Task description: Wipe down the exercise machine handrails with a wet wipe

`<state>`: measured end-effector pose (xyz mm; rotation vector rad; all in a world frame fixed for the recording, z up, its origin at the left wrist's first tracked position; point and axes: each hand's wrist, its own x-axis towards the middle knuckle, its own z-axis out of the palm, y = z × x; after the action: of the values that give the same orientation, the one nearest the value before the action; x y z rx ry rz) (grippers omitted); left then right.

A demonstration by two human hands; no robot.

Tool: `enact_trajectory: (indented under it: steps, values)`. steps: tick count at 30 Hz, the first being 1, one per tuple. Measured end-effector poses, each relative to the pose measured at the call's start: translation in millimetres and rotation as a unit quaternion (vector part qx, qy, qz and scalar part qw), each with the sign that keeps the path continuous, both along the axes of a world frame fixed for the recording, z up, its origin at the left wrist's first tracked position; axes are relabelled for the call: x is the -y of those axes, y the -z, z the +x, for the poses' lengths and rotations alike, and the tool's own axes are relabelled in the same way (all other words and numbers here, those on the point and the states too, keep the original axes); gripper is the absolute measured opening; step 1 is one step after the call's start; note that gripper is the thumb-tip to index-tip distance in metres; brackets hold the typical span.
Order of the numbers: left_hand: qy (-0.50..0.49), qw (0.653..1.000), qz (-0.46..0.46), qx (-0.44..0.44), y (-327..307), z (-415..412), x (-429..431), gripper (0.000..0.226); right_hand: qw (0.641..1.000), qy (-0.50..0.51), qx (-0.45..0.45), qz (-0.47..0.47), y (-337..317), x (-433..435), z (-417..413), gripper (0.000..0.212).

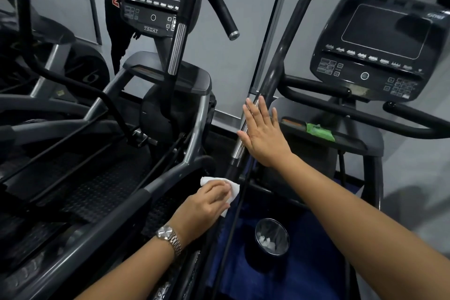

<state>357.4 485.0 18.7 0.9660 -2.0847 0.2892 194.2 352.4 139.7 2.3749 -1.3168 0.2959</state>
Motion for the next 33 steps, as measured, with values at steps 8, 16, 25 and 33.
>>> enact_trajectory:
  steps: [8,16,25,33]
  values:
    - [0.007,0.995,-0.019,0.102,-7,-7,17,0.009,1.000,0.002,0.002,0.009,-2,-3,1,0.066]
    - [0.010,0.994,-0.024,0.110,-15,-11,24,0.015,1.000,0.010,-0.006,0.011,-1,-4,1,0.066]
    - [-0.015,0.995,0.027,0.094,-16,-9,2,0.017,0.999,0.024,-0.020,0.020,-3,-9,3,0.067]
    - [0.015,0.996,0.060,0.071,-2,2,-5,0.008,0.999,0.034,-0.011,0.001,0,-11,6,0.066]
